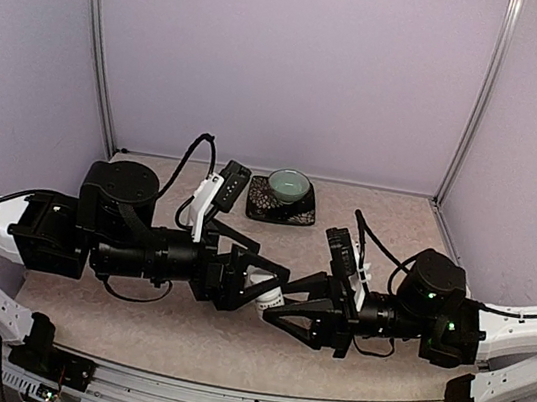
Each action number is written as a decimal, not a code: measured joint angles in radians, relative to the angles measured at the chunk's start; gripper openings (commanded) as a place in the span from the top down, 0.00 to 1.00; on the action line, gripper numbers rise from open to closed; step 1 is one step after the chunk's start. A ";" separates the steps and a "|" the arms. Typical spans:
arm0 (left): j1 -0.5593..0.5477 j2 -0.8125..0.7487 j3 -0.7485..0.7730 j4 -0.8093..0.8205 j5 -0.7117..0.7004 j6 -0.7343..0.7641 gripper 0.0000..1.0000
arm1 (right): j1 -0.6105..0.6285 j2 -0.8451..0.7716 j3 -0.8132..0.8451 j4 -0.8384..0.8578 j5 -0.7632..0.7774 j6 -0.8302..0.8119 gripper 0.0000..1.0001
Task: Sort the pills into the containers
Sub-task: Screw the lid of the pill container onto the pill bottle.
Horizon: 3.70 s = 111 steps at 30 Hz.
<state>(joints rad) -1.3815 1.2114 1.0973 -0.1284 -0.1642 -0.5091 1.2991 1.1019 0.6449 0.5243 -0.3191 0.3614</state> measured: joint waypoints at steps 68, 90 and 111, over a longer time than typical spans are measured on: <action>-0.007 -0.023 -0.048 0.088 0.000 -0.002 0.06 | -0.013 -0.009 -0.002 0.024 -0.020 0.003 0.75; -0.006 -0.074 -0.098 0.076 0.018 -0.037 0.13 | -0.021 -0.060 -0.007 -0.057 0.014 0.003 0.75; -0.002 -0.103 -0.088 0.000 -0.014 -0.026 0.14 | -0.033 -0.058 -0.008 -0.050 0.004 -0.002 0.75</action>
<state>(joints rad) -1.3830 1.1088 1.0096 -0.1284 -0.1780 -0.5346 1.2659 1.0443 0.6369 0.4740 -0.3149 0.3599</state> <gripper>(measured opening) 0.868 0.310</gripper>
